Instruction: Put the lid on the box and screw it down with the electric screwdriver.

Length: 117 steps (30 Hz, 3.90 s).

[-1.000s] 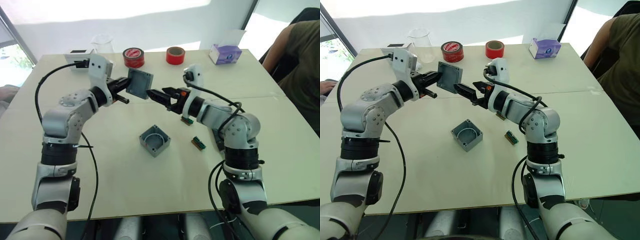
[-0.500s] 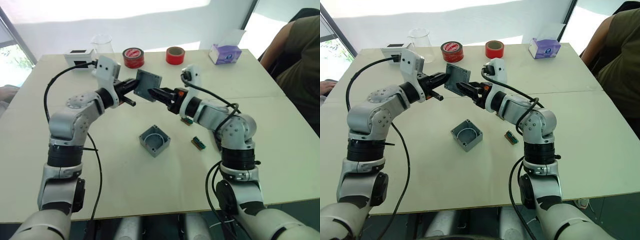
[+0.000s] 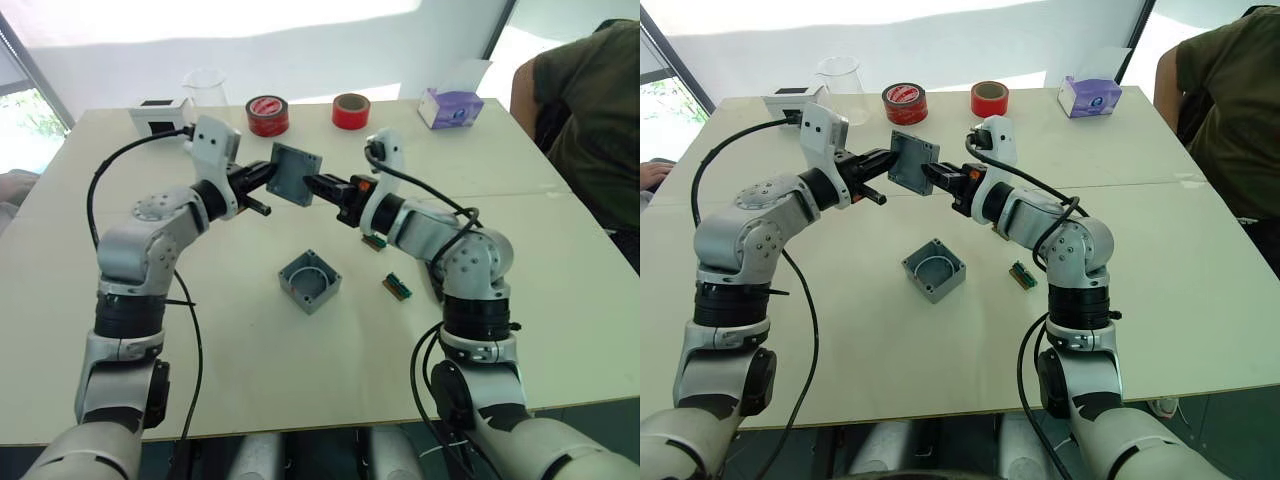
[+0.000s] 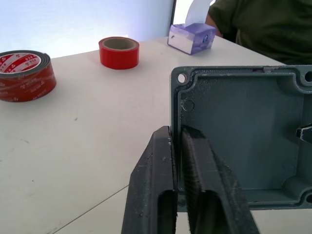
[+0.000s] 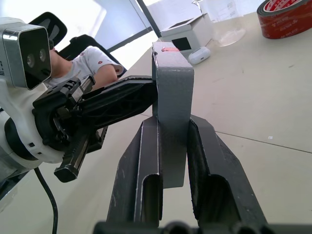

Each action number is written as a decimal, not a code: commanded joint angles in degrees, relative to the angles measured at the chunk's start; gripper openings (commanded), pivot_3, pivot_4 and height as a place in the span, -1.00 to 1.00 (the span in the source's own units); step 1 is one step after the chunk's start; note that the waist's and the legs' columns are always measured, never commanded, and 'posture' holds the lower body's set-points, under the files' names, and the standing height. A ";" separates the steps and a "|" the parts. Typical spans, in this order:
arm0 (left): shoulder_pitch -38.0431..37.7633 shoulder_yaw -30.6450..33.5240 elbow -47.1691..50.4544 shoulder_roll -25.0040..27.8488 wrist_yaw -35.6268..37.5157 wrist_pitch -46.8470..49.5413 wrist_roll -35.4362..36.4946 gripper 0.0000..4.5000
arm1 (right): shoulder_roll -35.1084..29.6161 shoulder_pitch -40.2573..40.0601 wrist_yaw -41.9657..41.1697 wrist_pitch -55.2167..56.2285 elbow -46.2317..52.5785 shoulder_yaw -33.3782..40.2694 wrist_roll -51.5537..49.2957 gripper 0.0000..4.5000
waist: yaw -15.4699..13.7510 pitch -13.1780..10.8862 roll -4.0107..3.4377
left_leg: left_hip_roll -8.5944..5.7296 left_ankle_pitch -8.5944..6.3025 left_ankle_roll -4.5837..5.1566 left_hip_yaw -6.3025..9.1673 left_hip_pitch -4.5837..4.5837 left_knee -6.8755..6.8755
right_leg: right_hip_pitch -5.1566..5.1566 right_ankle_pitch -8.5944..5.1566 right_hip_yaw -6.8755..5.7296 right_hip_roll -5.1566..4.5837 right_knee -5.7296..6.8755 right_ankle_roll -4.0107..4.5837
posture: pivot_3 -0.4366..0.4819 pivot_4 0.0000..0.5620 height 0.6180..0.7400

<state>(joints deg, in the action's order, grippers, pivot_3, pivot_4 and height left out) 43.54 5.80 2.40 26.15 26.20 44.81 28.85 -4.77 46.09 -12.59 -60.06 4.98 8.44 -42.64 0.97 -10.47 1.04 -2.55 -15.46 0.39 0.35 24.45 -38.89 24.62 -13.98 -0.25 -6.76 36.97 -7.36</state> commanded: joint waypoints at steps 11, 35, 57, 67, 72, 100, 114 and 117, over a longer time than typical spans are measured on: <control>1.80 7.29 0.69 11.50 8.31 6.44 6.84 0.26 | -12.98 -6.30 -5.82 18.31 16.15 -13.12 16.82 -0.94 | -0.22 -0.03 -0.05 | 0.00 -0.02 0.03 -0.01 0.00 0.01 | 0.02 -0.01 0.00 0.04 -0.01 -0.01 | -0.05 -0.47 1.00; 3.76 -8.71 -6.84 5.38 22.72 -2.73 -1.04 -0.96 | -33.03 -33.18 1.61 63.39 21.07 -38.48 90.25 -0.94 | -0.36 -0.03 0.06 | 0.12 -0.05 0.09 -0.04 -0.03 -0.15 | -0.19 -0.01 -0.02 0.16 -0.42 -0.04 | -0.05 -0.47 1.00; -0.84 -11.68 -2.68 6.31 26.53 -2.91 -4.53 -0.96 | -25.42 -34.71 -5.60 65.33 18.53 -36.26 96.19 -0.94 | -0.37 -0.02 0.06 | 0.13 -0.05 0.09 -0.01 -0.05 -0.17 | -0.24 -0.01 -0.04 0.17 -0.41 -0.04 | -0.05 -0.47 1.00; -2.98 -15.58 -1.05 9.29 30.87 -6.34 -7.79 -0.96 | -24.70 -36.17 -8.09 65.78 17.02 -36.07 96.89 -0.94 | -0.33 -0.01 0.05 | 0.12 -0.05 0.09 -0.01 -0.07 -0.18 | -0.26 -0.01 -0.04 0.17 -0.41 -0.04 | -0.05 -0.47 1.00; -4.36 -18.63 -0.34 10.78 33.62 -8.83 -10.13 -0.96 | -24.22 -36.85 -8.90 65.44 16.90 -35.56 97.15 -0.94 | -0.45 0.00 0.05 | 0.12 -0.06 0.10 -0.01 -0.08 -0.18 | -0.30 -0.01 -0.04 0.17 -0.41 -0.04 | -0.05 -0.47 1.00; -9.70 -23.68 -2.55 10.68 38.13 -15.42 -18.13 -1.00 | -23.42 -44.37 -13.85 67.22 25.38 -28.95 90.29 0.37 | -0.53 0.71 0.05 | 0.17 -0.45 0.74 0.05 -1.31 0.01 | -1.69 -0.05 -0.14 0.18 -0.85 -0.03 | -0.05 -0.47 1.00; -8.71 -23.29 -4.06 11.24 38.93 -16.71 -18.82 -1.00 | -22.19 -44.31 -16.35 65.28 23.70 -28.16 85.88 -0.97 | -0.45 0.71 0.05 | 0.18 -0.46 0.75 0.06 -1.31 0.01 | -1.68 -0.05 -0.14 0.19 -0.85 -0.03 | -0.05 -0.47 1.00; -7.93 -22.52 -4.61 11.12 39.09 -16.93 -18.36 -1.00 | -22.01 -44.10 -16.67 65.41 23.03 -28.61 85.67 -0.97 | -0.47 0.71 0.05 | 0.18 -0.46 0.75 0.06 -1.31 0.01 | -1.68 -0.05 -0.14 0.19 -0.85 -0.03 | -0.05 -0.47 1.00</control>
<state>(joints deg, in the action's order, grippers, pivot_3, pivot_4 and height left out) 36.20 -15.75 -0.12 36.60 64.89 27.01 11.93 -27.36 1.28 -29.16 5.28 27.51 -20.21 43.99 0.50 -9.76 1.08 -2.37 -15.92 1.14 0.41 23.14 -38.87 22.95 -14.03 -0.40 -6.57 36.12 -7.39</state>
